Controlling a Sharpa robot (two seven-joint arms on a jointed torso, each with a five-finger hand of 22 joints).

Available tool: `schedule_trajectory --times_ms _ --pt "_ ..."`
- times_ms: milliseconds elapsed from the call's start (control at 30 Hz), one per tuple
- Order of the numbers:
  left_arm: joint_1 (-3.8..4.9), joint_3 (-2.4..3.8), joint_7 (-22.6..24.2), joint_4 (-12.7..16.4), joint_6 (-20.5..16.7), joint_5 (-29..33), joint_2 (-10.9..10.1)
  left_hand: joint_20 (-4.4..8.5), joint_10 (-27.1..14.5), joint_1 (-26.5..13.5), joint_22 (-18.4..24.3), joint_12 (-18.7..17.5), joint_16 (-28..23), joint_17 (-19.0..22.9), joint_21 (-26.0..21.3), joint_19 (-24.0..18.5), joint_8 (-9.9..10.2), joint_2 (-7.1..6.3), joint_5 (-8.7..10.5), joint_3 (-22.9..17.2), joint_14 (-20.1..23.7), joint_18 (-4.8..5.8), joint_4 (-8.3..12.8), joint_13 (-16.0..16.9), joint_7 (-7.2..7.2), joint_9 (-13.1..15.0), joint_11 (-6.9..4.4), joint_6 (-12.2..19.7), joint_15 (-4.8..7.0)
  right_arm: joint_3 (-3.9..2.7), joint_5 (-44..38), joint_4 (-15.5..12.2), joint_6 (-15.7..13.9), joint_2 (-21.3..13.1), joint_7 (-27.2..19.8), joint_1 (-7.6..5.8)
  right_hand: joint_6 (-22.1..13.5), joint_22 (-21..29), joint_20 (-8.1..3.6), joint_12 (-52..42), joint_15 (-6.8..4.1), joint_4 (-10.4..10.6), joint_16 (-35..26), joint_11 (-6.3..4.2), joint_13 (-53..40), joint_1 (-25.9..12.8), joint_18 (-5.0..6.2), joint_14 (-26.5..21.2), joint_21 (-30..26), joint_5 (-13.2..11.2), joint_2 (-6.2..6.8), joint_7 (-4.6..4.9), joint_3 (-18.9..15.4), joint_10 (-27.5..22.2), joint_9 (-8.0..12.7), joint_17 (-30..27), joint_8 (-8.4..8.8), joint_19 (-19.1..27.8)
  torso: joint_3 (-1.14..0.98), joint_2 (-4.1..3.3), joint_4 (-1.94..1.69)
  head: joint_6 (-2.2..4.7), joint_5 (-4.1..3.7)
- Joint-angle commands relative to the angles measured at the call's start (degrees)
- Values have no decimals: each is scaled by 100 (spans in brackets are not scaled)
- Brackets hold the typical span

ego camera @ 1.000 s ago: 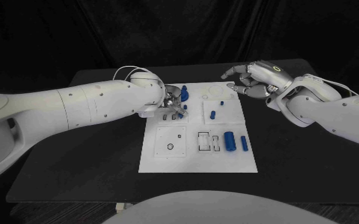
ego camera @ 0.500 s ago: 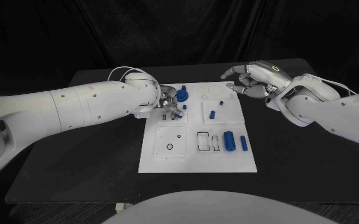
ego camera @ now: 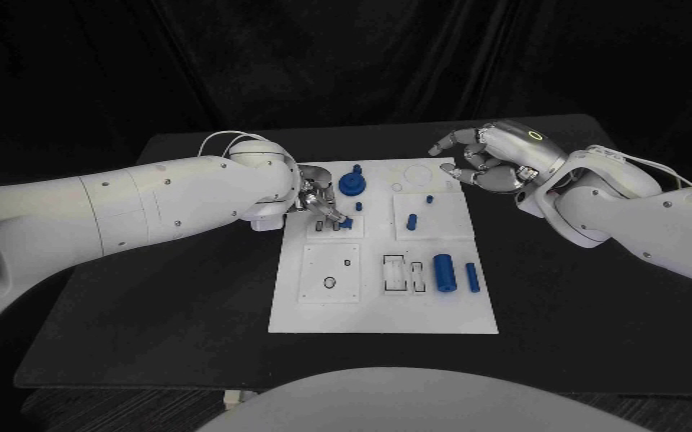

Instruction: Assemble the parts on the task board

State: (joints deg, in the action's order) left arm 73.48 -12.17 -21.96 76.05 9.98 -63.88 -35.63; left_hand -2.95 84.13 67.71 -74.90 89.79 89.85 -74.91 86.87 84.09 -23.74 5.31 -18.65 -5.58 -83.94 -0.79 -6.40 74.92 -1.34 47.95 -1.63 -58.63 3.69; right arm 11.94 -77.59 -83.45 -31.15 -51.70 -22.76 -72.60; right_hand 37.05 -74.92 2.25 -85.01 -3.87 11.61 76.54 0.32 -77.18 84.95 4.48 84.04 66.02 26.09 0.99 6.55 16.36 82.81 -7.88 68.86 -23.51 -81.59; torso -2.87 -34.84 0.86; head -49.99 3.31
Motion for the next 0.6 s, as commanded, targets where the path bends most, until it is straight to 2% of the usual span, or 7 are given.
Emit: schedule_trajectory --times_ms 33,167,200,367,400,500,600 --pt "-8 5 -52 44 -61 673 -16 38 587 9 -1183 21 15 -1509 -28 104 48 -58 -51 -82 -606 -66 16 1508 -5 28 -28 47 27 -5 3 7 98 -2 142 15 7 -563 43 18 42 -20 -31 32 -156 58 66 203 -23 25 -14 35 26 -2 7 -10 20 -3 2 1 -2 -1 8" --pt "-8 5 -25 79 -125 818 -58 31 587 -28 -1158 21 15 -1509 -63 61 115 -111 -77 -203 -606 -78 0 1508 -28 58 -13 91 18 -5 3 14 123 -4 159 21 7 -563 43 19 43 -25 -34 32 -154 58 67 201 -27 34 -13 35 33 -3 10 -14 21 -1 3 3 -5 -1 8" --pt "-8 5 -13 83 -147 837 -69 23 587 -71 -1154 21 15 -1509 -70 53 151 -127 18 -227 -606 -79 -31 1508 -39 59 -3 105 12 -5 3 14 126 -5 162 23 6 -562 44 20 43 -37 -40 32 -151 60 68 199 -34 46 -4 33 42 -6 15 -21 24 1 3 2 -3 -1 11" --pt "-8 5 72 108 -270 878 -135 9 587 -164 -1148 21 15 -1509 -87 38 223 -177 165 -281 -606 -84 -103 1508 -63 73 17 97 -8 -5 3 -14 109 -6 234 27 18 -589 46 -3 44 -41 2 34 -194 18 56 213 19 -42 31 37 39 24 31 42 22 -20 2 -1 1 -1 -4" --pt "-8 5 94 120 -298 882 -154 -2 587 -234 -1145 21 15 -1509 -95 30 275 -196 350 -284 -606 -86 -167 1508 -76 69 30 97 -22 -5 2 -36 84 -6 280 27 27 -609 46 -19 43 -38 32 36 -222 -4 47 226 65 -79 39 39 35 47 36 84 19 -40 2 -1 3 -1 -5" --pt "-8 5 202 194 -384 891 -255 -23 587 -383 -1152 21 15 -1509 -100 33 355 -262 608 -231 -606 -86 -307 1508 -104 83 57 51 -44 -5 -97 -173 -55 -2 628 28 104 -722 58 -130 63 10 183 64 -429 -171 -6 286 320 -416 93 57 -50 199 57 287 -12 -153 1 0 2 -1 12" --pt "-6 5 307 288 -466 895 -383 -39 587 -446 -1153 21 15 -1509 -108 30 403 -297 803 -164 -606 -87 -394 1508 -118 113 69 42 -56 -6 -322 -360 -47 9 1110 25 260 -833 118 -258 154 154 366 177 -683 -552 -56 340 556 -950 202 86 -308 367 65 525 -75 -251 1 0 5 -1 47"
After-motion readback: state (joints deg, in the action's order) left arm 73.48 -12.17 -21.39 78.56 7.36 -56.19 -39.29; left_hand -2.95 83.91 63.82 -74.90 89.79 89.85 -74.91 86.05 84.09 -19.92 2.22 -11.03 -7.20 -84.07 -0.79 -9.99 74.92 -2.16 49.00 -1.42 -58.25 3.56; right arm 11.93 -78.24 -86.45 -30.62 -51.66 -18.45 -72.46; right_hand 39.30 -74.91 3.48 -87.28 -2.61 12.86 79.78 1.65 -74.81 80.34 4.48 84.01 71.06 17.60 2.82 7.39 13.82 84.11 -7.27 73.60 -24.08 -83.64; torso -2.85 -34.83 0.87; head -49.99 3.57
